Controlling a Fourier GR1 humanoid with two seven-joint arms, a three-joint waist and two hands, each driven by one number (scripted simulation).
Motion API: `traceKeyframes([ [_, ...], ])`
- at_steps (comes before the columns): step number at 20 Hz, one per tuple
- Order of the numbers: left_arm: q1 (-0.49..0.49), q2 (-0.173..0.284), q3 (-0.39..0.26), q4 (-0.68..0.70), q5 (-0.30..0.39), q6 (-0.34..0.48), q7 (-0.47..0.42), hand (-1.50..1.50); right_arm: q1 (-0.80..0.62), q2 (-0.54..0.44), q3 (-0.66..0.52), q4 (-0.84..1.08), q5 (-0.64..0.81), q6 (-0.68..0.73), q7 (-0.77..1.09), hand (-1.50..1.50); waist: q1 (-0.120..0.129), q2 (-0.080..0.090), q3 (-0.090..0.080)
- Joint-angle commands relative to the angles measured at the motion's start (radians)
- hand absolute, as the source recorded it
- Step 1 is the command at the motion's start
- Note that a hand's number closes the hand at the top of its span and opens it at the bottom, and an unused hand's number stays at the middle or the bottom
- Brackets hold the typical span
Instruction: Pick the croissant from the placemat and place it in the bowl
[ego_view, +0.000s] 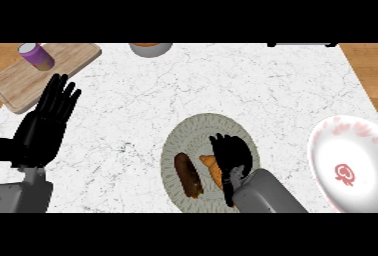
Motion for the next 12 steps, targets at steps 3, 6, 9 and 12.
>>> traceKeyframes([
  [3, -0.009, -0.027, 0.005, -0.049, -0.031, 0.020, 0.049, 0.00, -0.031, 0.009, -0.022, 0.099, 0.071, 0.030, -0.069, 1.50, 0.002, 0.000, 0.000],
  [6, 0.041, -0.026, 0.005, -0.022, -0.033, -0.026, -0.022, 0.00, -0.105, 0.024, 0.040, 0.191, 0.111, 0.022, -0.139, 1.50, 0.010, 0.001, 0.000],
  [9, 0.015, -0.006, 0.036, -0.051, -0.011, -0.026, 0.048, 0.00, -0.069, 0.013, 0.061, 0.130, 0.149, 0.039, -0.163, 1.50, 0.005, -0.001, 0.000],
  [12, -0.009, -0.071, 0.001, -0.024, -0.065, 0.014, 0.019, 0.00, -0.132, 0.032, 0.013, 0.179, 0.174, 0.045, -0.217, 1.50, 0.004, 0.000, 0.000],
])
